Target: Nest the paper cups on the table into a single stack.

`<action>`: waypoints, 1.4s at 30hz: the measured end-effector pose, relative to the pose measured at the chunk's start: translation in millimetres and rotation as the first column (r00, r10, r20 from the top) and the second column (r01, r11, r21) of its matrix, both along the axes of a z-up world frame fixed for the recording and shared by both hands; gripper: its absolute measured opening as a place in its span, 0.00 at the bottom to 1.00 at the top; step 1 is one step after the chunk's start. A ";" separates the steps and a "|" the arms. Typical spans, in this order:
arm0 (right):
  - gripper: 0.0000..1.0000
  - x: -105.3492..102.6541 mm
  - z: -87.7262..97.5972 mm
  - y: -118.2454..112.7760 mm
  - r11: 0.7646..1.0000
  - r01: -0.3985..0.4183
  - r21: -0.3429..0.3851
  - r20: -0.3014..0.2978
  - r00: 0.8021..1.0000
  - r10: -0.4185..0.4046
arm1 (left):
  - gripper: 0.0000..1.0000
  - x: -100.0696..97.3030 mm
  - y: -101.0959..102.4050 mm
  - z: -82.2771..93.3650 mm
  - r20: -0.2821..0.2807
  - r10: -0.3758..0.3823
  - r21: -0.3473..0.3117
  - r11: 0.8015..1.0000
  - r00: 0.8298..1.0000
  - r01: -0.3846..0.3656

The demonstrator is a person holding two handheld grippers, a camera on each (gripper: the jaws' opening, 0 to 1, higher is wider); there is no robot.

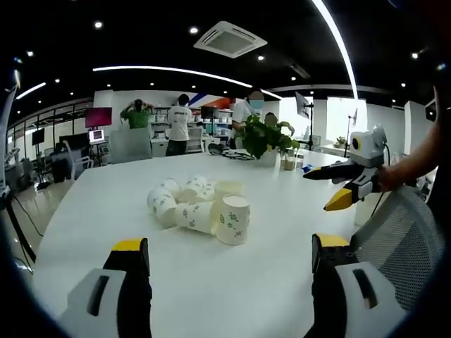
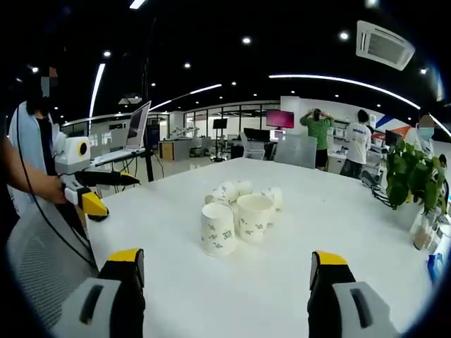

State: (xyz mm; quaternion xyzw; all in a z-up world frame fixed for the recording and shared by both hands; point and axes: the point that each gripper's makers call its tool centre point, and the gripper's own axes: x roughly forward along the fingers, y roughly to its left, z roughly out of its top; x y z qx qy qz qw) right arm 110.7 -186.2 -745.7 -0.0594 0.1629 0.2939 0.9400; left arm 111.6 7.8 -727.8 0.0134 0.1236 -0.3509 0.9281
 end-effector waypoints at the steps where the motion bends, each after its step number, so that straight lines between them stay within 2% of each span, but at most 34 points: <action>1: 0.99 0.2 -0.1 -0.3 1.000 0.001 0.001 0.000 1.000 -0.001 | 0.95 0.0 -0.1 0.0 0.000 0.000 -0.001 1.000 1.000 0.000; 42: 0.98 -3.6 1.1 5.1 1.000 -0.017 0.000 -0.011 1.000 0.017 | 0.96 -0.5 -0.1 4.9 0.012 0.000 -0.006 1.000 1.000 0.000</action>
